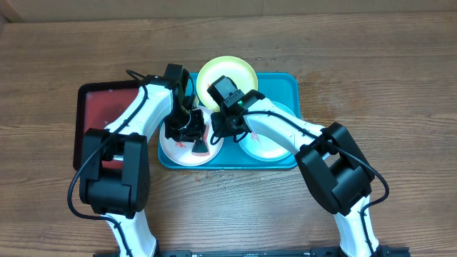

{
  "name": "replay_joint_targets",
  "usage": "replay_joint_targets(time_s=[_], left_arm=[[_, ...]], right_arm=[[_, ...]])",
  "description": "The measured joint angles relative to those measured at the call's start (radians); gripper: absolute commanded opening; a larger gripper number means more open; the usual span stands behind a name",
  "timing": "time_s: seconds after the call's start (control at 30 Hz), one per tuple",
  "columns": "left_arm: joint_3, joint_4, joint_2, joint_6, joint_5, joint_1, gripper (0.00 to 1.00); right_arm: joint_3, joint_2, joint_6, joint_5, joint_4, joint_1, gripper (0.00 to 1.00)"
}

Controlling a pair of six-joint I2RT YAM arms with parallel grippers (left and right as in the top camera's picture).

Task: Clean dirty plates on tray and stack at the side
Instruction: 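Hold the white plate with the right gripper and scrub it with the sponge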

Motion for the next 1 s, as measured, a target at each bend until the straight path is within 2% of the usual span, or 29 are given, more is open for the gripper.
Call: replay_joint_targets(time_s=[0.13, 0.2, 0.53, 0.6, 0.67, 0.77, 0.8, 0.83, 0.93, 1.0], left_arm=[[0.000, -0.002, 0.000, -0.009, -0.015, 0.000, 0.45], [0.000, 0.000, 0.000, -0.010, -0.015, -0.001, 0.37], [-0.001, 0.011, 0.000, -0.019, -0.013, -0.001, 0.16], [-0.008, 0.018, 0.000, -0.020, -0.011, -0.001, 0.14], [-0.021, 0.034, 0.000, -0.020, -0.011, -0.001, 0.19], [-0.050, 0.063, 0.000, -0.024, -0.011, -0.001, 0.43], [-0.059, 0.069, 0.000, -0.023, -0.010, -0.001, 0.45], [-0.062, 0.069, 0.000, -0.026, -0.008, -0.001, 0.43], [-0.068, 0.074, -0.007, -0.035, -0.010, -0.001, 0.17], [-0.072, 0.080, -0.007, -0.034, -0.006, -0.001, 0.07]], right_arm=[[0.000, 0.000, 0.000, 0.000, 0.000, 0.000, 0.18], [0.000, 0.000, -0.001, 0.000, 0.000, 0.000, 0.18], [0.000, 0.000, 0.000, 0.000, 0.000, 0.000, 0.15], [0.000, 0.000, 0.000, 0.000, 0.001, 0.000, 0.15], [0.000, 0.000, -0.001, 0.000, 0.001, 0.000, 0.15], [0.000, 0.000, -0.001, 0.000, 0.001, 0.000, 0.15], [0.000, 0.000, -0.001, 0.000, 0.000, 0.000, 0.15], [0.000, 0.000, -0.001, 0.000, 0.001, 0.000, 0.15], [0.000, 0.000, 0.000, 0.000, 0.000, 0.000, 0.15], [0.000, 0.000, -0.001, 0.000, 0.000, 0.000, 0.15]])
